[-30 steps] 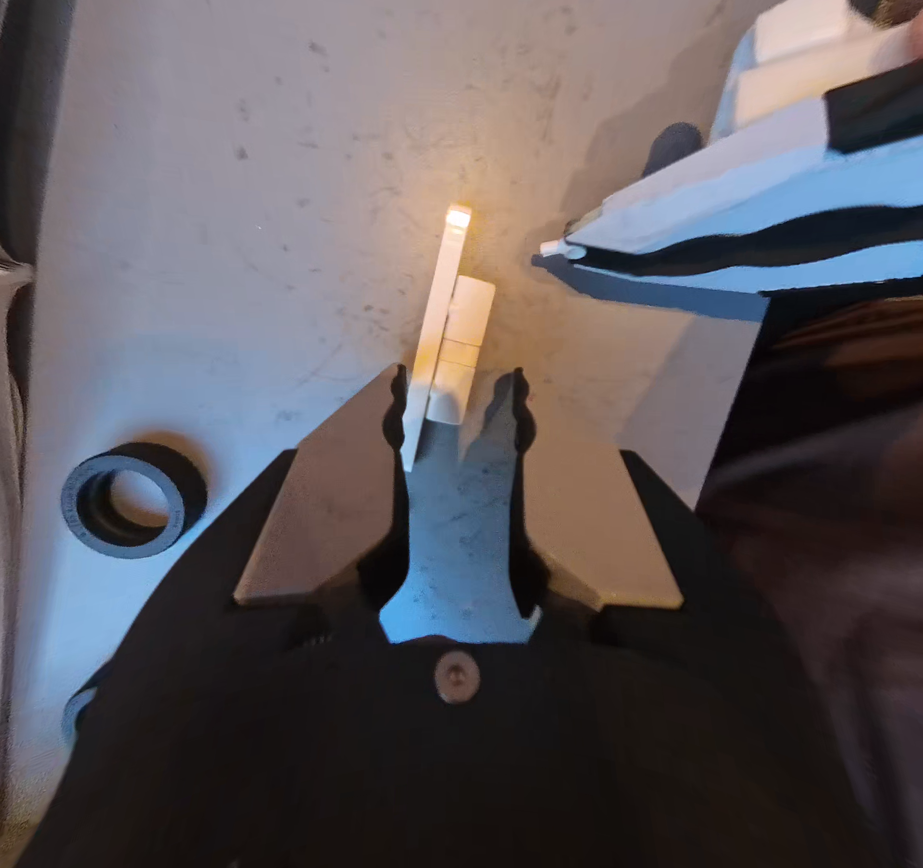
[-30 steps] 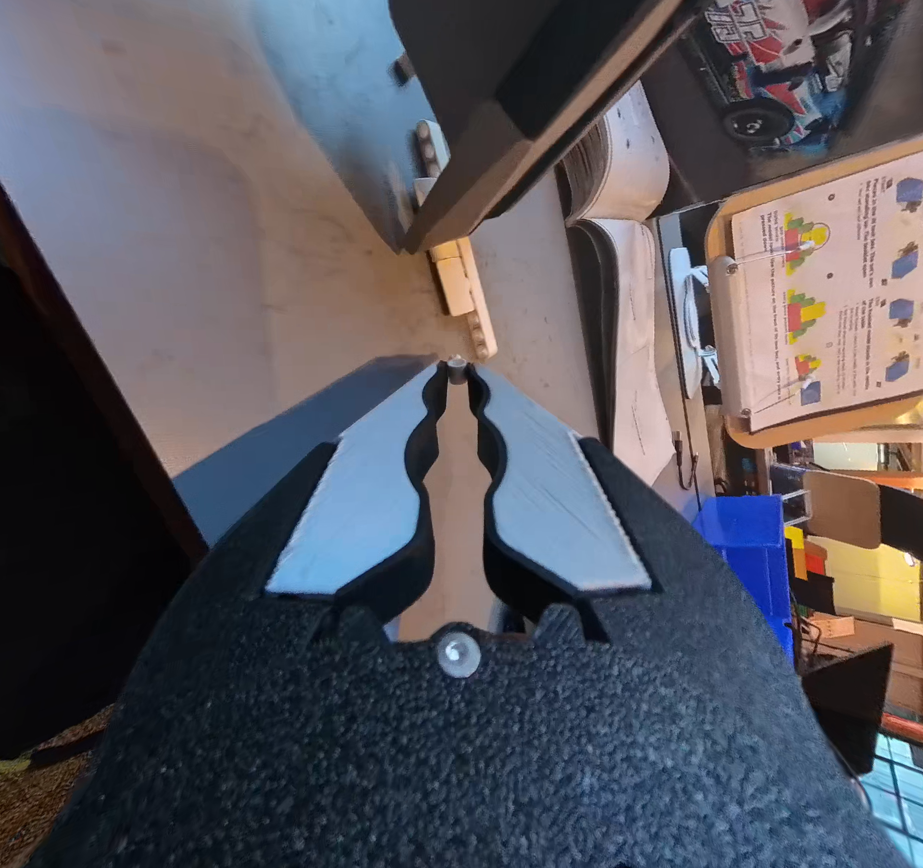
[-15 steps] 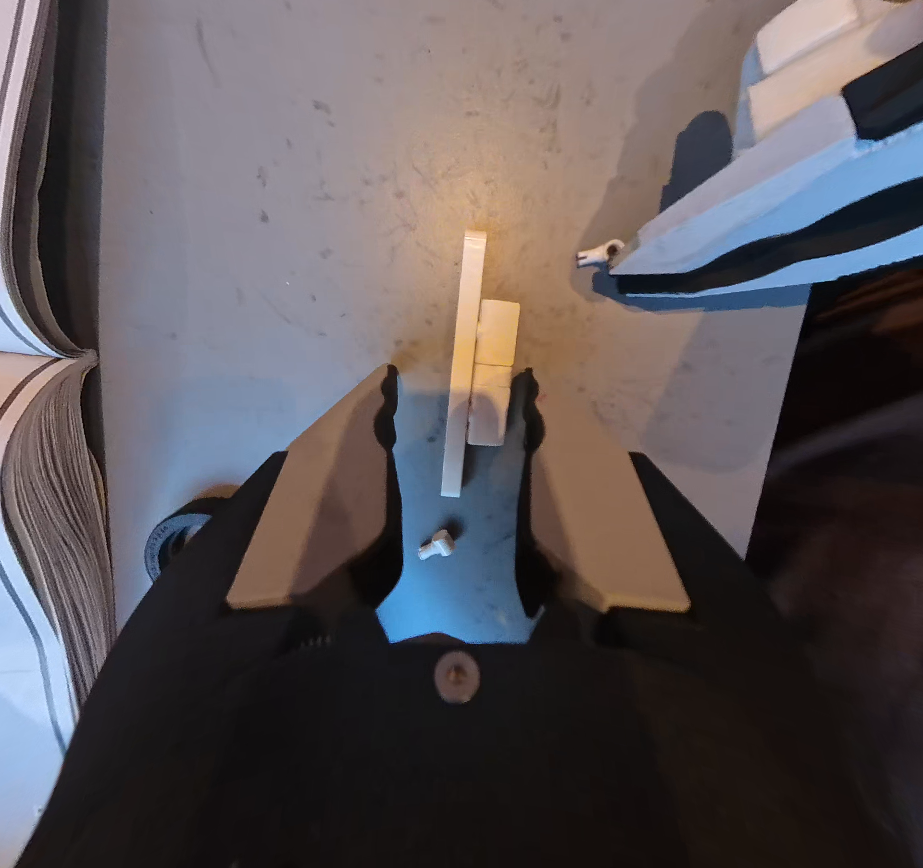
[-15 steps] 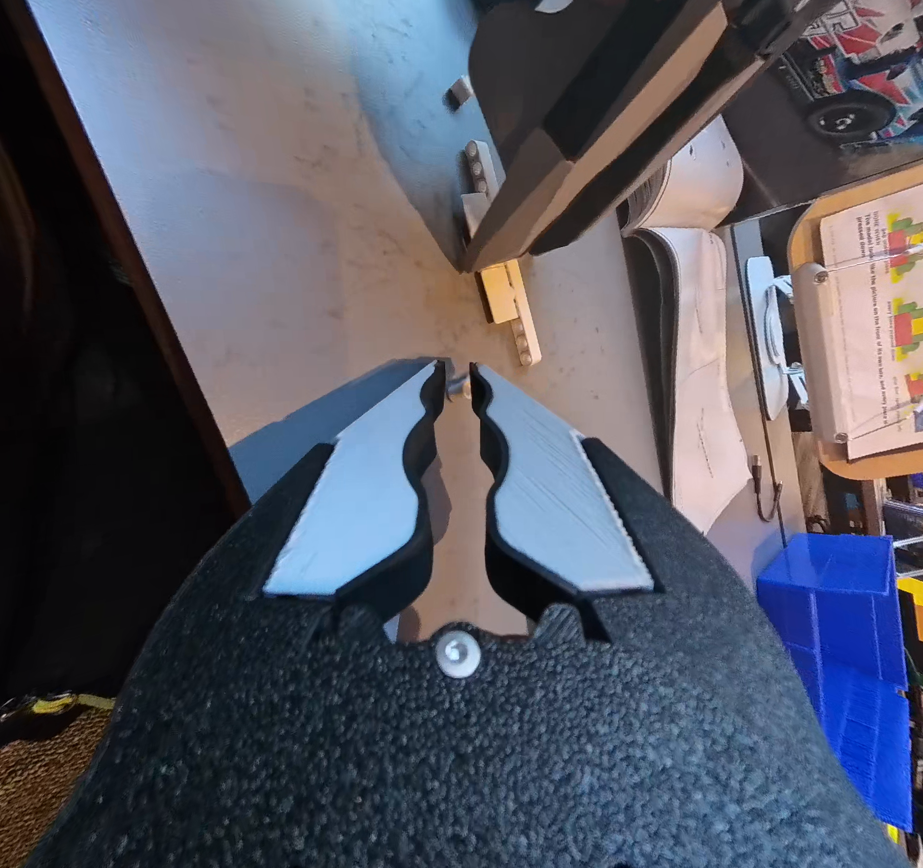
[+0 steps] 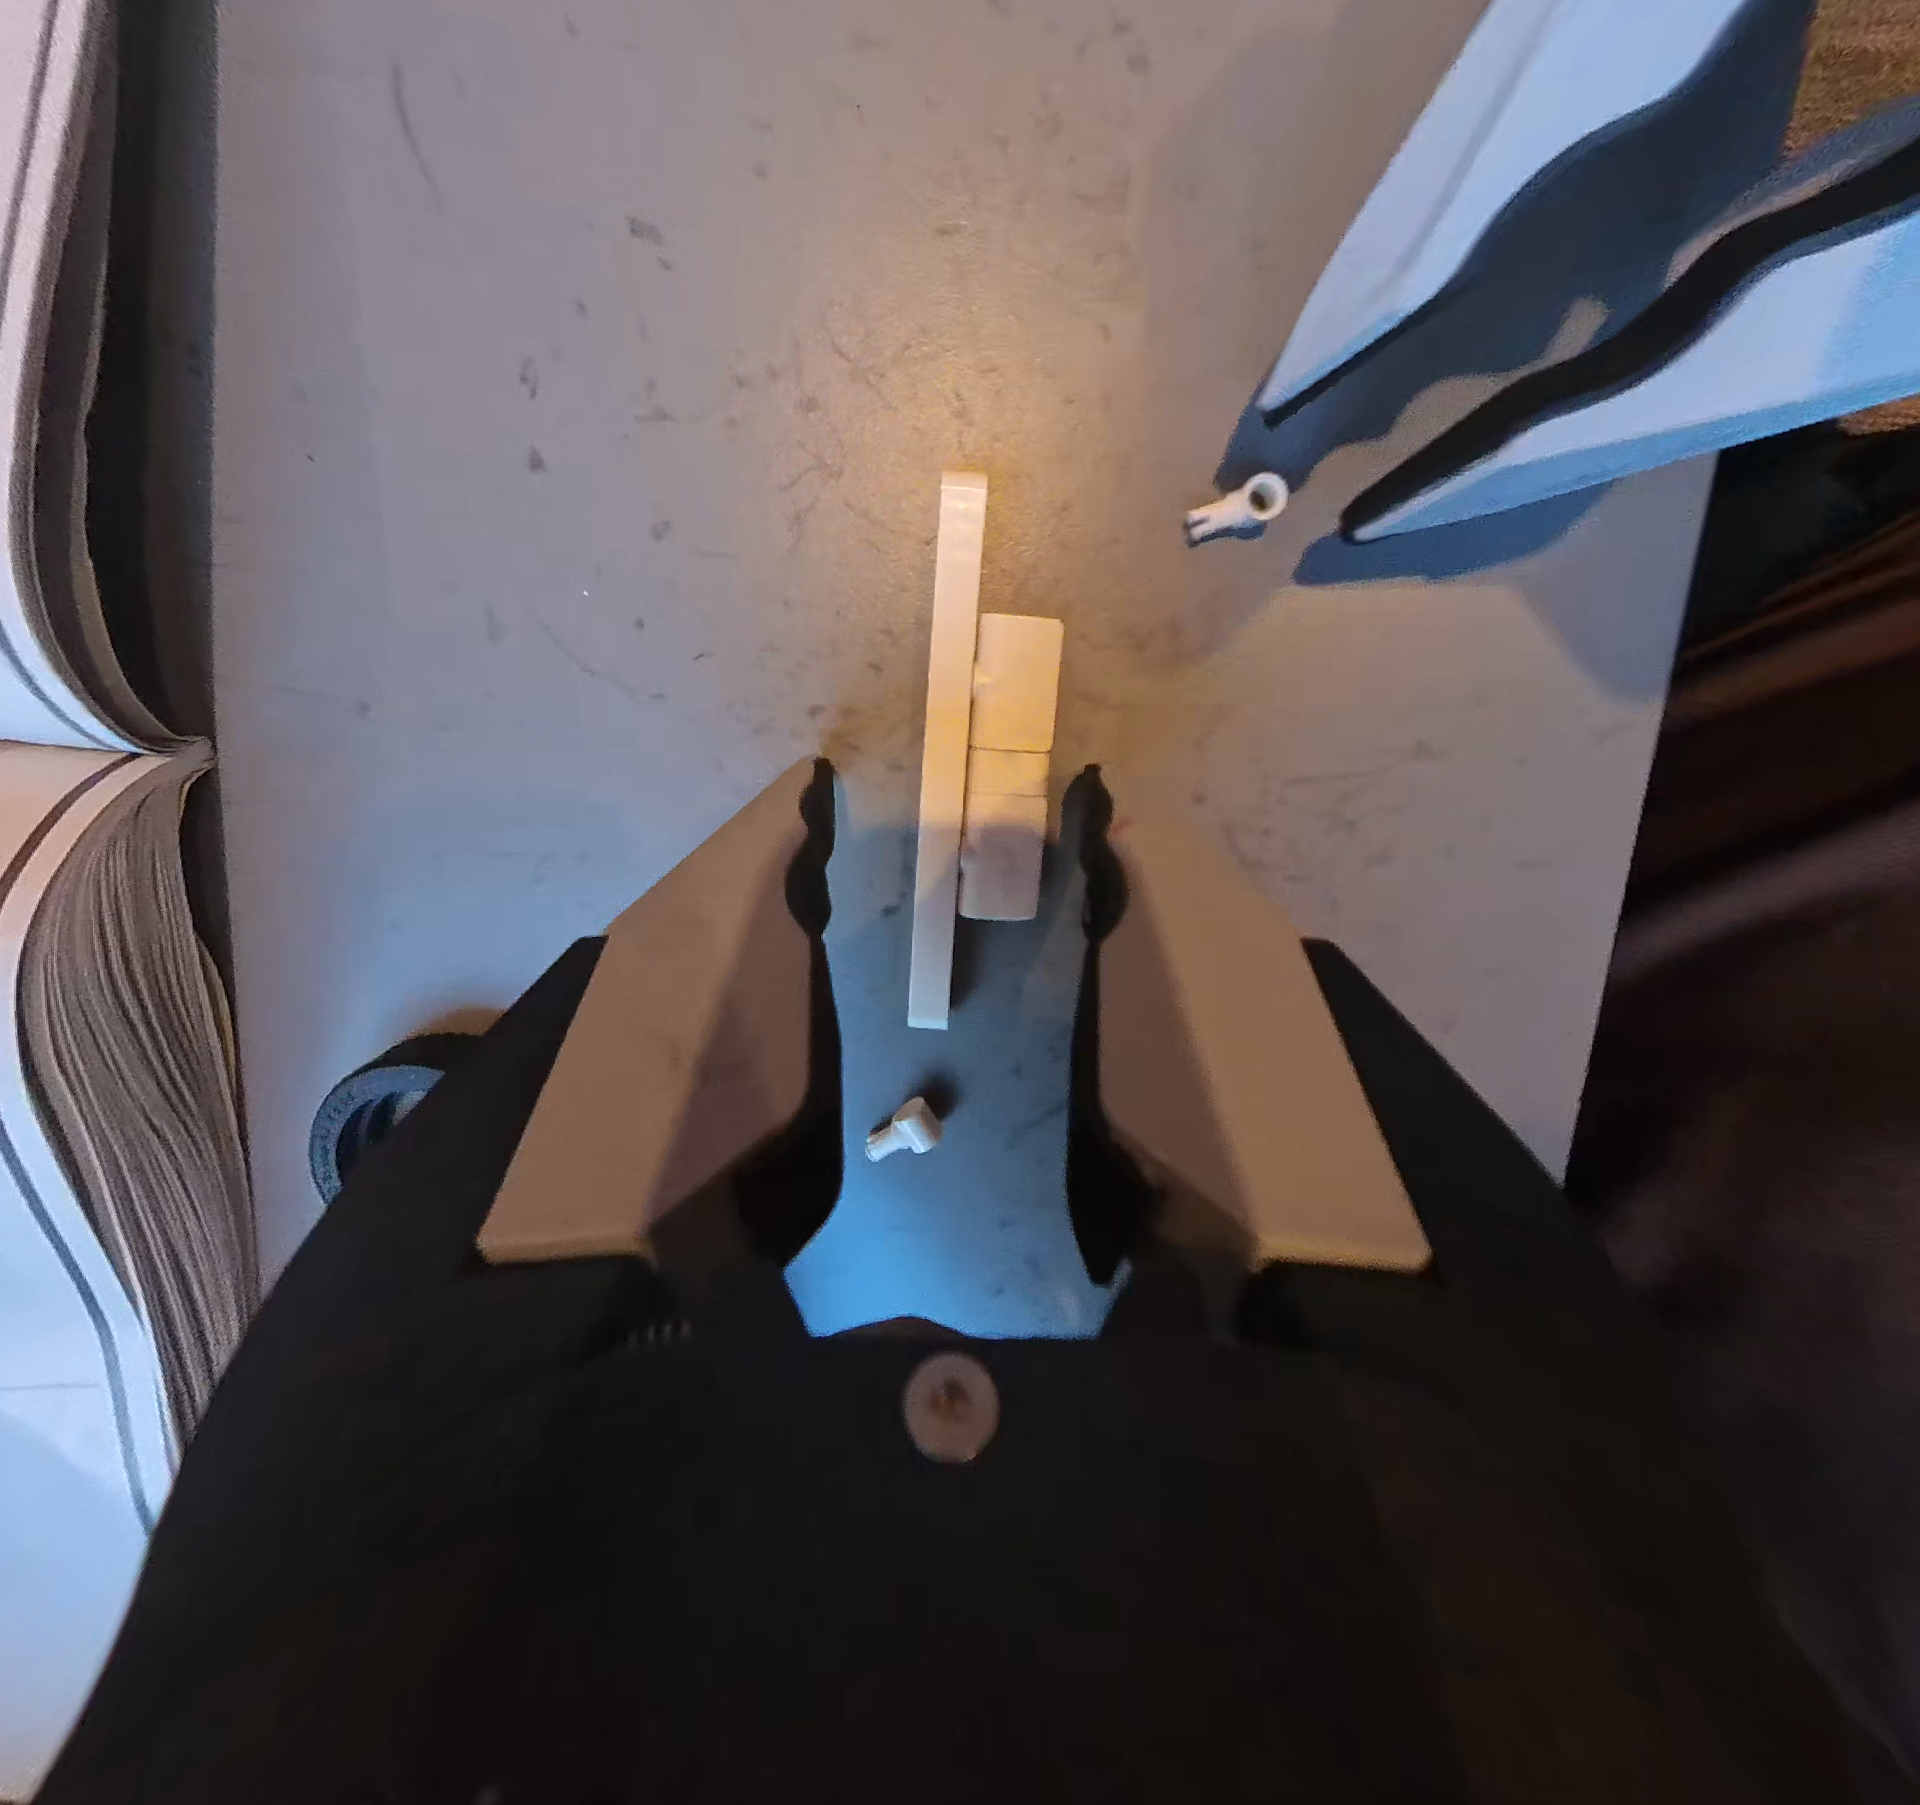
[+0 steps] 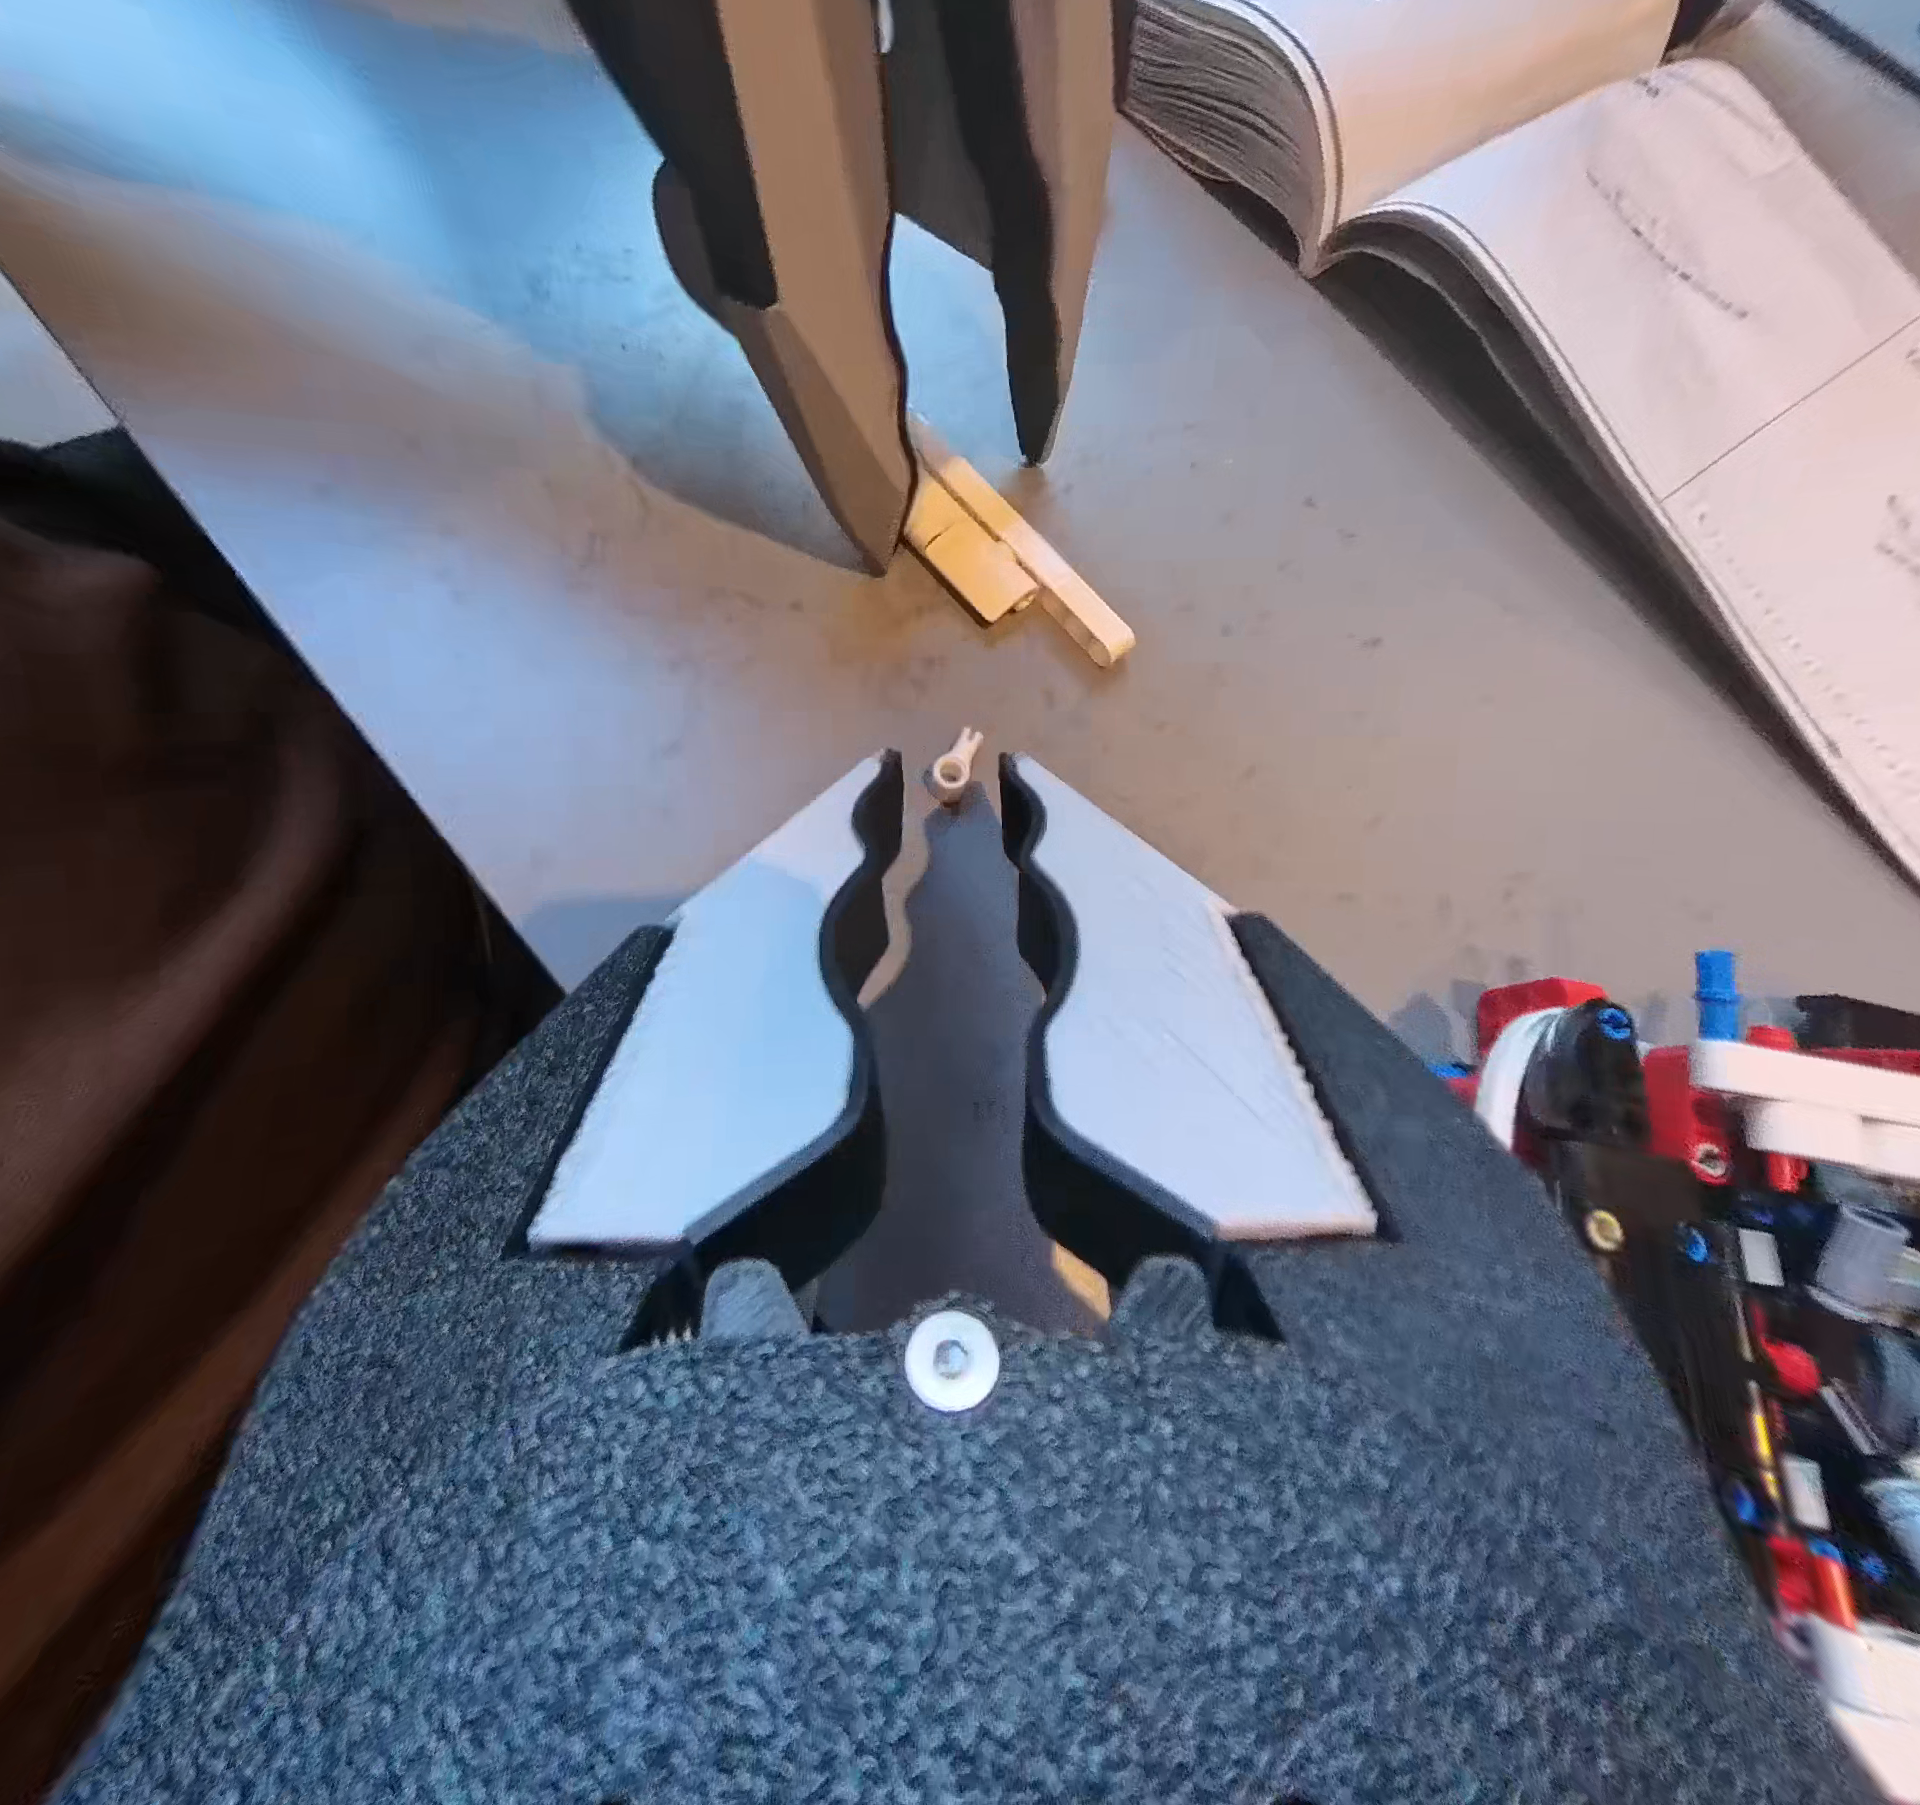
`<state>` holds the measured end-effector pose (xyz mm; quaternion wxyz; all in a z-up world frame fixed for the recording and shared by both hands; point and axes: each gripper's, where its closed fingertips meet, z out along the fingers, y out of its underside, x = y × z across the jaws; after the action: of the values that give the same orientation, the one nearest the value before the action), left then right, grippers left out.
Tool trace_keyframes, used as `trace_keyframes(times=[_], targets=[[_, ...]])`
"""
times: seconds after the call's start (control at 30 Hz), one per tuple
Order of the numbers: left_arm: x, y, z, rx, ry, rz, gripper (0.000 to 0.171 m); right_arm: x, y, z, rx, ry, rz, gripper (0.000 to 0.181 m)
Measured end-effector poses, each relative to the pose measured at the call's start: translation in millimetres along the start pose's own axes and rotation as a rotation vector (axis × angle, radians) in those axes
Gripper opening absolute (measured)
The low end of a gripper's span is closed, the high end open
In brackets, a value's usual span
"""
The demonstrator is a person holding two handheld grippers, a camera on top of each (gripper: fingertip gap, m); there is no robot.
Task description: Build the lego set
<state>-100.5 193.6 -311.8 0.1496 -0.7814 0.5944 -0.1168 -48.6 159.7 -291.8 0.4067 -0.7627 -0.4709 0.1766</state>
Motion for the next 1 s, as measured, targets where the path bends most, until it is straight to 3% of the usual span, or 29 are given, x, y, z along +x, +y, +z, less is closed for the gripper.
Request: trace_keyframes(times=[0.1,0.17,0.27,0.6,1.0], targets=[[2.9,-7.5,-6.7,0.070,-0.039,0.063,0.046,3.3,6.0,9.0,-0.046,0.008,0.016,0.017],[9.3,-11.4,-10.5,0.116,-0.061,0.160,0.046,2.2,9.8,13.5,-0.069,-0.005,0.020,0.007],[22.2,-15.6,-9.3,0.161,-0.073,0.316,0.045,0.5,3.4,14.2,-0.036,-0.034,0.074,0.007],[32.1,-45.0,-17.0,0.354,-0.394,0.741,0.014,-5.7,-24.1,-2.8,0.160,-0.328,0.594,0.006],[46.3,-46.2,-15.6,0.354,-0.430,0.885,0.002,-12.6,-27.3,-8.7,0.202,-0.453,0.742,0.006]])
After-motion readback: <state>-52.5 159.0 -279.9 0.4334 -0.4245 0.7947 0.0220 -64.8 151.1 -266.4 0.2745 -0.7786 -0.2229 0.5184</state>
